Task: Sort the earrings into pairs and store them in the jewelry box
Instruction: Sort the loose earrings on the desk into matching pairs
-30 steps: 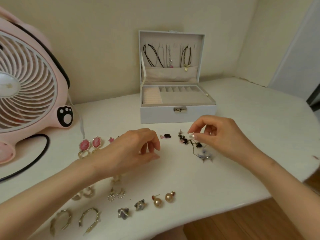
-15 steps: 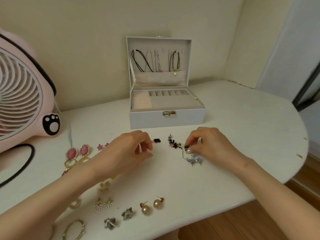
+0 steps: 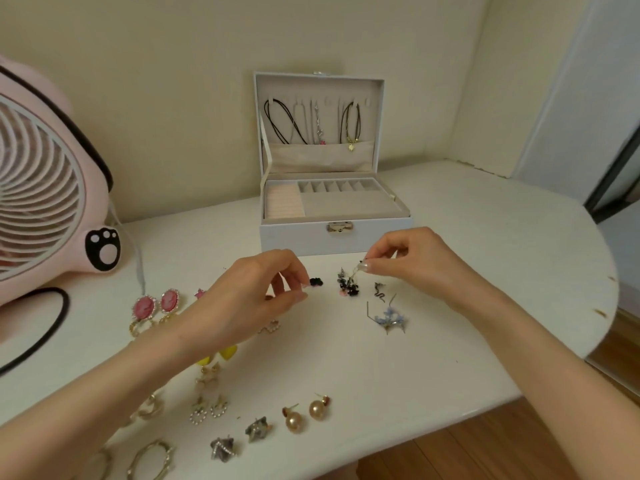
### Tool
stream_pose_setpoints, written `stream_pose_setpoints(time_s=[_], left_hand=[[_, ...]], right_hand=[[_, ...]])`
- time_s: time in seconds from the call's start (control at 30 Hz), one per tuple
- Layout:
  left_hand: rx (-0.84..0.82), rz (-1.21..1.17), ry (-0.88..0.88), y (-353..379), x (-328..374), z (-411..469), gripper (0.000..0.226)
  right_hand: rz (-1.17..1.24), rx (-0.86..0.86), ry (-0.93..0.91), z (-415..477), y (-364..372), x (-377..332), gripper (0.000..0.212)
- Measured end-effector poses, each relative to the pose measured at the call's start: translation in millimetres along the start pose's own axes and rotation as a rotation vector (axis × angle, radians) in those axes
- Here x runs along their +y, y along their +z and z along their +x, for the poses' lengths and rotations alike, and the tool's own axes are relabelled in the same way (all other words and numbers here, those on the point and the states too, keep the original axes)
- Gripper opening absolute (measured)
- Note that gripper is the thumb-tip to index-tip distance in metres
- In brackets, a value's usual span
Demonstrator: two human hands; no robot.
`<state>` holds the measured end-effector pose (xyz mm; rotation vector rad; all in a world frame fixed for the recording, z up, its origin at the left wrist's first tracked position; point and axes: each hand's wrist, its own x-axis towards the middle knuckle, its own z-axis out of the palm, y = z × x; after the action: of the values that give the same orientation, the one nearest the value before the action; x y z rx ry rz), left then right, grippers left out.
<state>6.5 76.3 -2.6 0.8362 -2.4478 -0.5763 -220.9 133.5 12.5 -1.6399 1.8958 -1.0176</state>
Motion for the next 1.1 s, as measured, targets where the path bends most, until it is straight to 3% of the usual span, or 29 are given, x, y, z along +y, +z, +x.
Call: stream_pose_setpoints(time_s=[0.17, 0.33, 0.43, 0.63, 0.73, 0.87, 0.97, 1.1], left_hand=[[-0.035, 0.043, -0.016, -1, -3, 0, 0.017], [-0.034, 0.149, -0.042, -5, -6, 14, 0.002], [-0.035, 0.24, -0.045, -1, -14, 29, 0.008], [-0.142, 0.386, -0.056, 13, -25, 51, 0.012], [-0.167, 0.401, -0.065, 14, -26, 54, 0.013], [-0.172, 0.406, -0.054, 13, -23, 53, 0.012], [-0.148, 0.284, -0.087, 7, -21, 50, 0.011], [-0.094, 0.037, -0.13, -8, -9, 36, 0.011]], right_hand=[[-0.212, -0.311, 0.101, -1, -4, 3, 0.009], [-0.248, -0.116, -0.06, 10, 16, -1, 0.012], [-0.408, -0.111, -0.084, 12, 30, 0, 0.013], [-0.404, -0.068, -0.092, 15, 35, 3, 0.012], [-0.273, -0.03, -0.08, 17, 29, 2, 0.01], [0.085, 0.018, -0.038, 17, 20, -2, 0.01], [0.33, -0.001, -0.051, 13, 19, -6, 0.011], [0.459, -0.083, -0.051, 6, 22, -12, 0.009]])
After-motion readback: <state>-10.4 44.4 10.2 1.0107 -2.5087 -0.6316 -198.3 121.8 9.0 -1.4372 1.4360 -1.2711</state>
